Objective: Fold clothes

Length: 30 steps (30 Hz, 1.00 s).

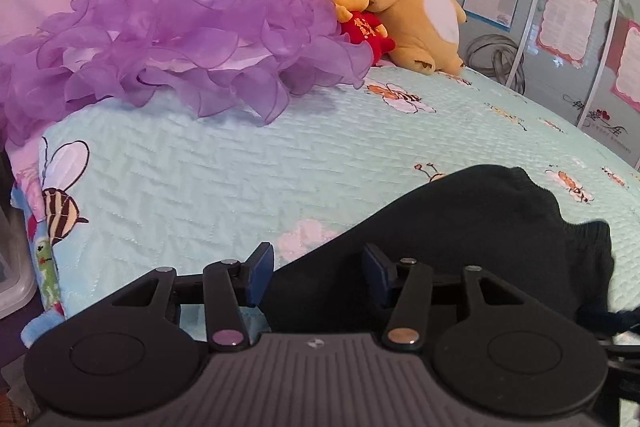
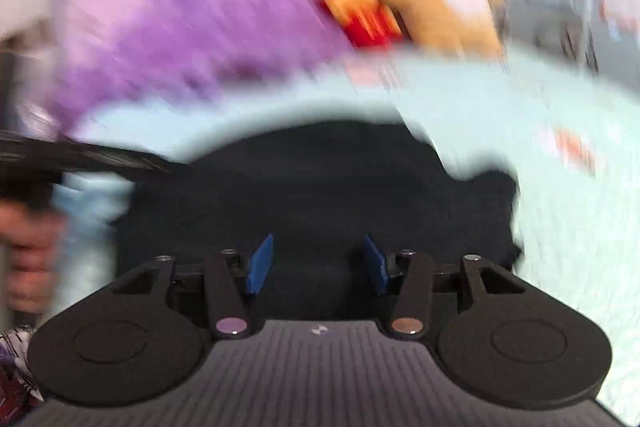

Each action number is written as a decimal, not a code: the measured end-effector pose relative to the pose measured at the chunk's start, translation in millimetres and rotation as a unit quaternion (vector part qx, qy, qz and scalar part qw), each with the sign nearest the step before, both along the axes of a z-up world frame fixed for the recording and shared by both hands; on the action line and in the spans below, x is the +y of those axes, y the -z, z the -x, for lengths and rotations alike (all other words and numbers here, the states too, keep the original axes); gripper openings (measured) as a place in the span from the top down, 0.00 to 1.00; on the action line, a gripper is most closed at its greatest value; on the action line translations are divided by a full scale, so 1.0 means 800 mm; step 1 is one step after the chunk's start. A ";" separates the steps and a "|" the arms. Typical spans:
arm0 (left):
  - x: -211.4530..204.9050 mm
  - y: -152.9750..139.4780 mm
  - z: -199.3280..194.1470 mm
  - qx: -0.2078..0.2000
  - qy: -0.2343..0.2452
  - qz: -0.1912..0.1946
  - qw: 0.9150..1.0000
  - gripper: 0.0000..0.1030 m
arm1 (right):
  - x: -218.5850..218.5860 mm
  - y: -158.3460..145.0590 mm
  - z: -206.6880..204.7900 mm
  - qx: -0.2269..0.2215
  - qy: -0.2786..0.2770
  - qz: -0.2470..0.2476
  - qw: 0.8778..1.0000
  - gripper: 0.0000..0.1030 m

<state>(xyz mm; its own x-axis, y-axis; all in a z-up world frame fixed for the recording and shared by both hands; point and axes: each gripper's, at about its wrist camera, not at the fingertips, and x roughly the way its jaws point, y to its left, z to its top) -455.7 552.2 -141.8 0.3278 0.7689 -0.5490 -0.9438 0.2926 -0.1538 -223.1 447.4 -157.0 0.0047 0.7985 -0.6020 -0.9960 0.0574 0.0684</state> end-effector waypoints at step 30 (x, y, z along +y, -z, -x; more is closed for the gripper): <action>-0.285 -0.222 0.004 0.062 0.066 -0.121 0.988 0.34 | -0.217 -0.240 0.082 -0.003 0.058 -0.099 0.993 0.29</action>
<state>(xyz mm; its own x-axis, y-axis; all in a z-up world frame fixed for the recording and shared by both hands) -459.2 324.0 35.8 0.3770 0.8375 -0.3956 -0.9018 0.4294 0.0497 -288.9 273.5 34.8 0.1076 0.8950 -0.4330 -0.9838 0.1587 0.0835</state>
